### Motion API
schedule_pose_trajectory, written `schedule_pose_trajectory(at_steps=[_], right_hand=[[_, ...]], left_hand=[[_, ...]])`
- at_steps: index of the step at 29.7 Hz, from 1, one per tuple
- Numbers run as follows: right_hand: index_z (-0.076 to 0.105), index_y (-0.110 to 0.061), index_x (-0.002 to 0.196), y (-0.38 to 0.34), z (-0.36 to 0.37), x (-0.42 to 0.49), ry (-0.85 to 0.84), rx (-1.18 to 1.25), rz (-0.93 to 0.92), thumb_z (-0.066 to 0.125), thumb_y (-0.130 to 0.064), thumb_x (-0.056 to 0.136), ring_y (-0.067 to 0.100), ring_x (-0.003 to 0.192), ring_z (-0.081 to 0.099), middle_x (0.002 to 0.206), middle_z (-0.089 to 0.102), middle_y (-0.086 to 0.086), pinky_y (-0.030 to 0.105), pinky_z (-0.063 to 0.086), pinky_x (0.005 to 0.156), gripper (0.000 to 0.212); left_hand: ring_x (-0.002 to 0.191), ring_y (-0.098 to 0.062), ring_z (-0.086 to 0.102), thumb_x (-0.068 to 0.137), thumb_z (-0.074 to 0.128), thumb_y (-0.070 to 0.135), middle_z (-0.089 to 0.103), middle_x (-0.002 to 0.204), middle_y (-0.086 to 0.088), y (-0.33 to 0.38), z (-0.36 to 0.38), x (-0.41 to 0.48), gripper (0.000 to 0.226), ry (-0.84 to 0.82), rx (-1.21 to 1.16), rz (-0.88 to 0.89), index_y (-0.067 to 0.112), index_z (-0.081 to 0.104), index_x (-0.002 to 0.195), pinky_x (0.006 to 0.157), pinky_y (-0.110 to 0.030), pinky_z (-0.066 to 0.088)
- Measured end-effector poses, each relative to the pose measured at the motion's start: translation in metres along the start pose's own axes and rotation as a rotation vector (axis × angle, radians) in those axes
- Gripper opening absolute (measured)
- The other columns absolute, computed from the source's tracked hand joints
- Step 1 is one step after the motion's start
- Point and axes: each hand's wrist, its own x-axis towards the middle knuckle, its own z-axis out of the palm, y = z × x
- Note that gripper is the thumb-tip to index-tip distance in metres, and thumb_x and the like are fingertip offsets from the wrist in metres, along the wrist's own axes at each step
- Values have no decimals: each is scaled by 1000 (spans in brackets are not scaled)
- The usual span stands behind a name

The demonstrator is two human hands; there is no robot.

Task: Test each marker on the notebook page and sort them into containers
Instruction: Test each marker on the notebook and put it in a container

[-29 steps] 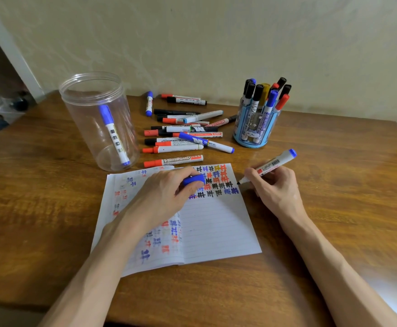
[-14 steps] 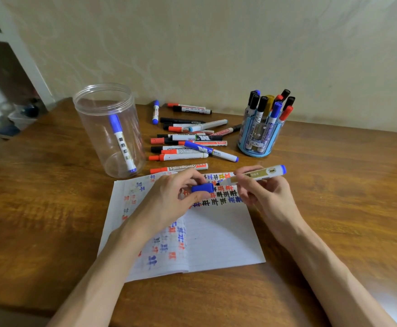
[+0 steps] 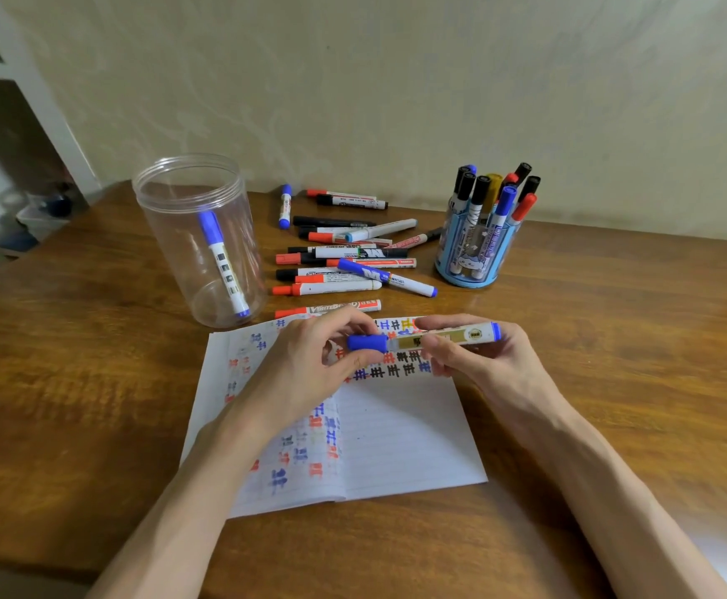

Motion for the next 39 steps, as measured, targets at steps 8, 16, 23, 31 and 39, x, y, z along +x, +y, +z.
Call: schedule_pose_trajectory(at_steps=[8, 16, 23, 31, 39], right_hand=[[80, -15, 105, -3, -2, -1, -5, -53, -17, 81, -27, 83, 20, 80, 75, 93, 81, 9, 29, 58, 69, 26], [81, -15, 103, -4, -3, -2, -23, -39, -16, 81, -29, 81, 24, 81, 76, 93, 81, 11, 28, 59, 67, 26], [78, -11, 103, -6, -2, -2, -13, -29, -21, 81, -26, 81, 27, 83, 79, 93, 81, 11, 26, 60, 65, 26], [77, -8, 103, -5, -1, -2, -4, -21, -24, 80, -24, 83, 25, 81, 79, 93, 81, 12, 25, 59, 64, 25], [78, -9, 104, 0, 0, 1, -29, -50, -49, 82, -16, 86, 28, 80, 79, 90, 81, 12, 29, 60, 67, 21]], left_hand=[[105, 2, 65, 86, 75, 35, 71, 108, 18, -1, 0, 0, 28, 11, -5, -2, 29, 66, 112, 81, -16, 56], [106, 5, 64, 87, 75, 32, 71, 109, 17, -2, 0, 0, 28, 12, 5, 9, 28, 66, 113, 77, -13, 55], [108, 5, 63, 82, 67, 46, 71, 111, 17, -2, -1, -1, 36, 14, -25, 22, 27, 66, 113, 78, -15, 56], [110, 7, 61, 84, 70, 40, 69, 111, 19, -3, 0, 0, 31, 15, -17, 22, 31, 65, 113, 77, -10, 53], [105, -2, 66, 85, 77, 32, 71, 105, 19, -3, 1, 0, 28, 12, -8, 45, 28, 68, 111, 79, -11, 50]])
